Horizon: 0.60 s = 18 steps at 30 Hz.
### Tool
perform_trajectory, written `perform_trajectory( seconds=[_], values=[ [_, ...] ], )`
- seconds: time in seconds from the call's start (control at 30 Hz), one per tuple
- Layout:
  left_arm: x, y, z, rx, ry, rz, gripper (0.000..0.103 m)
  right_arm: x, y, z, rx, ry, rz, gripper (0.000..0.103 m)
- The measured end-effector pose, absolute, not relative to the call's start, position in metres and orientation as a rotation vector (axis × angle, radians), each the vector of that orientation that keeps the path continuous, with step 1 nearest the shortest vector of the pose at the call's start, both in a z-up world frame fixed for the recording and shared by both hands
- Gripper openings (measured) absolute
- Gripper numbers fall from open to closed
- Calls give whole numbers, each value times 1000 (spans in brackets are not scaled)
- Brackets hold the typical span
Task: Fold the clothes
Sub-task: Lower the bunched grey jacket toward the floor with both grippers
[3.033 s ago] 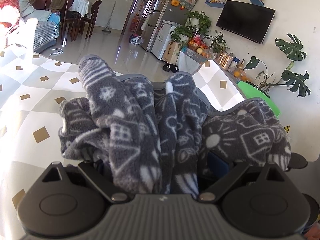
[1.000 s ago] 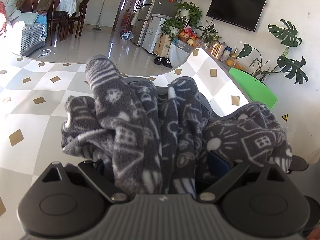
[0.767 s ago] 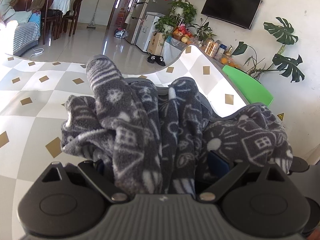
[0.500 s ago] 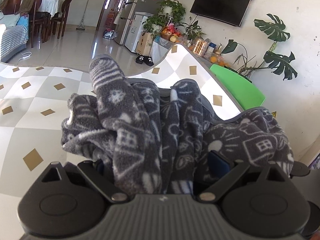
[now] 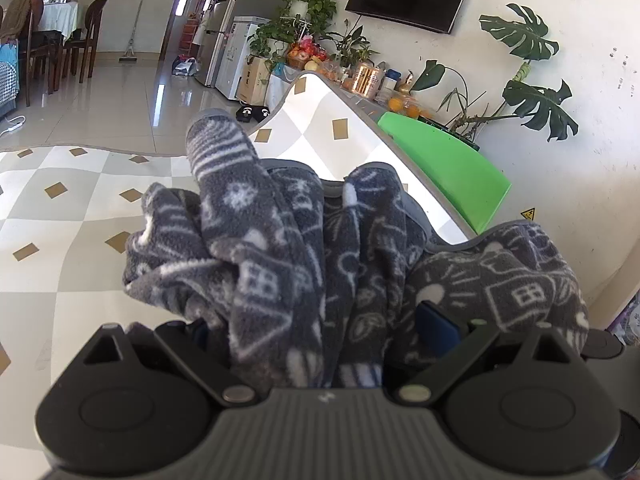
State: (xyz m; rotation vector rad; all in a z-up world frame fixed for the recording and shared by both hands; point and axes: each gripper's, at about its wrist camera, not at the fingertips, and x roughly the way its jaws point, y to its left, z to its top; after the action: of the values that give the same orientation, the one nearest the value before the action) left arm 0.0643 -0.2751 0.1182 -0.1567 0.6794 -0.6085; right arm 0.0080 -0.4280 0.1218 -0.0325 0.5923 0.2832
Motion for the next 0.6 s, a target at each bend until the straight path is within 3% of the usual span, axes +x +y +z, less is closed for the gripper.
perform_trajectory(
  seconds=[0.27,0.47,0.6],
  values=[
    [95,-321,111,-169,708,-614,98,22,-462,115,-34,615,155,41],
    [108,-312,91,-214,761,-511,100,31,-504,89,9,848,-132,48],
    [103,-304,85,-176,758,-508,100,19,-531,97,79,805,-231,51]
  ],
)
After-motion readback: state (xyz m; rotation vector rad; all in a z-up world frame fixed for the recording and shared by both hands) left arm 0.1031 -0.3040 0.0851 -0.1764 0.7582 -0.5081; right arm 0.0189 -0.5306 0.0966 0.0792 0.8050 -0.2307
